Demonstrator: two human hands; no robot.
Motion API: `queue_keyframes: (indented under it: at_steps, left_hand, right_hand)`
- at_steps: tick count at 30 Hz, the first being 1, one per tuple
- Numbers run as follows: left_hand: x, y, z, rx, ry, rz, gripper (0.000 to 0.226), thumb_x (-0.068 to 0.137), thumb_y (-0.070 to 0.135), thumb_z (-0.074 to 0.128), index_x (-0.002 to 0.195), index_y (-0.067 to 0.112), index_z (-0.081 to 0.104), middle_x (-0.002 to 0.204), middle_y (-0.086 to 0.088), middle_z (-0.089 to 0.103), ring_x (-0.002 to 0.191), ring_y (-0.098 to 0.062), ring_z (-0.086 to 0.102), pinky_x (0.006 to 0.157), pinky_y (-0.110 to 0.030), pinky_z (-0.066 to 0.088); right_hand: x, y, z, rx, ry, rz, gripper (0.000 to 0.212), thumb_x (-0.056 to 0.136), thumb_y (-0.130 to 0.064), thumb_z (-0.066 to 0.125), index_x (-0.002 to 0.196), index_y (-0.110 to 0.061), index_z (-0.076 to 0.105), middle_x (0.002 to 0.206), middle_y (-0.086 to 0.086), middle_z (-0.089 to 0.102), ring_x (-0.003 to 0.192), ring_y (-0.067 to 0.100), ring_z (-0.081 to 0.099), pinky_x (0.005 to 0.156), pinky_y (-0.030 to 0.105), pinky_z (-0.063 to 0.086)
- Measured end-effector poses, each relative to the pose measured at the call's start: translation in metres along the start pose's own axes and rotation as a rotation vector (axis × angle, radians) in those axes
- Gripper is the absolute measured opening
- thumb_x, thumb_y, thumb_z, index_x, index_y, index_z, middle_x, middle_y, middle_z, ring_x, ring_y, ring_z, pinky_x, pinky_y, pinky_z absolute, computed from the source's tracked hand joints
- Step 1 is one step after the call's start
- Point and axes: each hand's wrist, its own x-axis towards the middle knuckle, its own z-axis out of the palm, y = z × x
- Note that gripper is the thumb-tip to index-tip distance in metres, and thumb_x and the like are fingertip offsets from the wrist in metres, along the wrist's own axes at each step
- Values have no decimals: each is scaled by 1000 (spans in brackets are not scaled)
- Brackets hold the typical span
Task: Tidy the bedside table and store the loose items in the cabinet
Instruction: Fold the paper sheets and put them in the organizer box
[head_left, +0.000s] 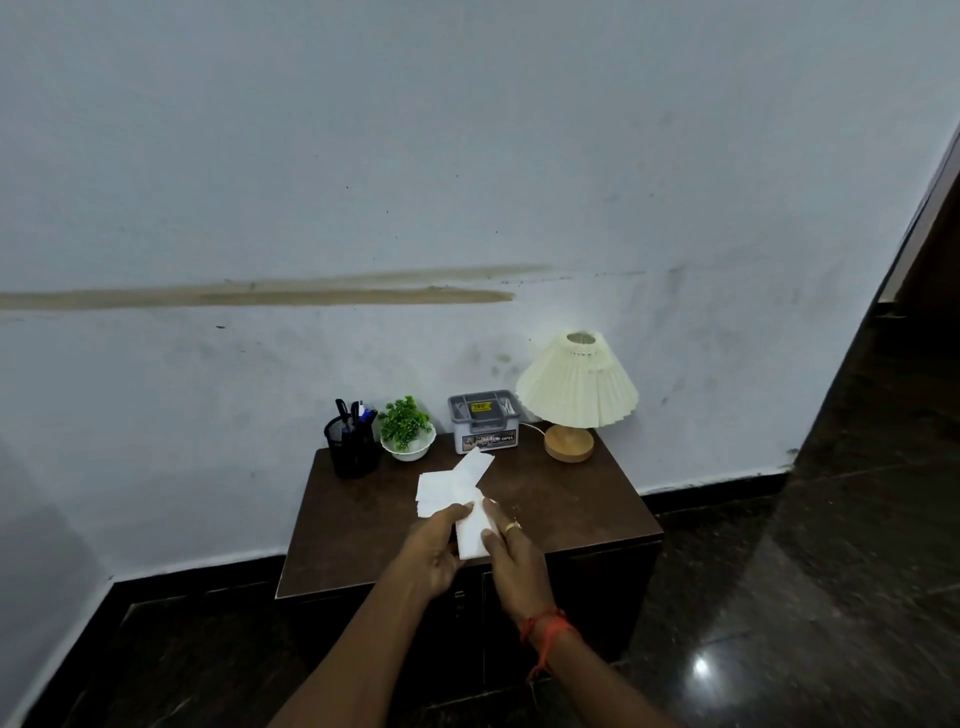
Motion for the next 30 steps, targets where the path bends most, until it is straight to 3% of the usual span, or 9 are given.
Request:
queue_keyframes:
  at_steps: [7,10,13,17,19,22,24,27,30]
  left_hand:
    - [-13,-6,-1,-44,7,8,6,93,-1,54,92,-3,60,61,-13,72,75,-30,65,42,-36,56]
    - [-17,-8,-3,-31,-14,30,10,92,-2,54,97,-8,61,70,-16,73,71,-28,68,54,-38,60]
    - [-17,-10,-7,-39,-3,34,27,90,-2,56,115,-13,58,99,-26,69,82,-34,68,69,-45,59]
    - [-15,-13,-14,-61,16,22,31,89,-1,58,117,-13,58,108,-31,66,90,-41,67,79,-53,57]
    - [-16,-14,-13,-45,31,39,24,89,0,59,110,-10,61,92,-24,71,82,-37,67,68,-46,60]
    - [-18,-13,-10,69,128,83,11,92,7,58,95,0,65,79,-11,70,75,-25,66,55,-31,57]
    - [-14,-14,-11,101,191,117,15,93,13,58,101,3,66,93,-10,73,90,-24,67,72,-27,53]
    - [-8,-19,-14,94,205,132,36,96,22,52,125,1,59,129,-13,62,123,-28,55,95,-32,39]
    - [-13,-25,-7,41,104,77,45,101,33,41,129,1,56,119,-14,65,114,-28,60,93,-34,46]
  right_hand:
    - [10,8,-4,428,158,388,37,91,-26,59,125,-12,60,129,5,59,115,21,57,100,44,48]
    - [9,3,-6,676,99,515,15,89,-24,64,97,-12,67,95,6,69,88,19,63,72,33,54]
    - [8,6,-4,751,75,564,16,84,-21,70,95,-10,68,88,7,71,83,20,66,66,33,57]
    - [10,7,-1,746,90,563,9,81,-12,72,89,-9,68,79,7,71,74,20,66,55,27,56]
    - [11,8,-2,719,99,525,5,83,-8,70,86,-10,68,74,7,70,70,20,65,48,25,55]
    - [17,11,-2,592,146,441,16,81,-10,72,96,-4,68,87,13,71,80,28,67,65,35,59]
    - [21,15,-4,387,182,361,27,80,-18,75,102,-3,70,93,11,72,90,27,68,82,38,57]
    - [20,10,-7,195,226,246,24,82,-22,73,101,-6,72,88,2,69,84,16,65,77,24,51]
    - [17,3,-4,130,203,155,23,86,-19,68,102,-4,72,86,2,70,80,12,66,72,19,52]
